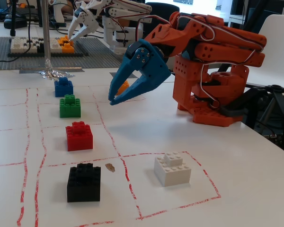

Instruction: Grab the block and put it in the grey marker

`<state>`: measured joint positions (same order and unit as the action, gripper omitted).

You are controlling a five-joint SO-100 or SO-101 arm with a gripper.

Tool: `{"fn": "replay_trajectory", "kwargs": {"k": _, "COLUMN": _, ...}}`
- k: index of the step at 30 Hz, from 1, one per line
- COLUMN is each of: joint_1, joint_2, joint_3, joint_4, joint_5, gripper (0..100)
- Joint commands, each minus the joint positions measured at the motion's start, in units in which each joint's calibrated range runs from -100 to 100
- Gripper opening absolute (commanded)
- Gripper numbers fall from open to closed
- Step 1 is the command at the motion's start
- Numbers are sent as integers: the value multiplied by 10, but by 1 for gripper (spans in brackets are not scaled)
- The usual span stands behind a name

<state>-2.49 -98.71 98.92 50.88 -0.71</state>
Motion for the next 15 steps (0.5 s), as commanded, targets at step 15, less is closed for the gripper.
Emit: {"fn": "replay_trajectory", "kwargs": {"k": 15, "joint_1": -13, "joint_2": -9, "joint_3": 9, "joint_4": 3, "joint_5": 10, "gripper": 0}}
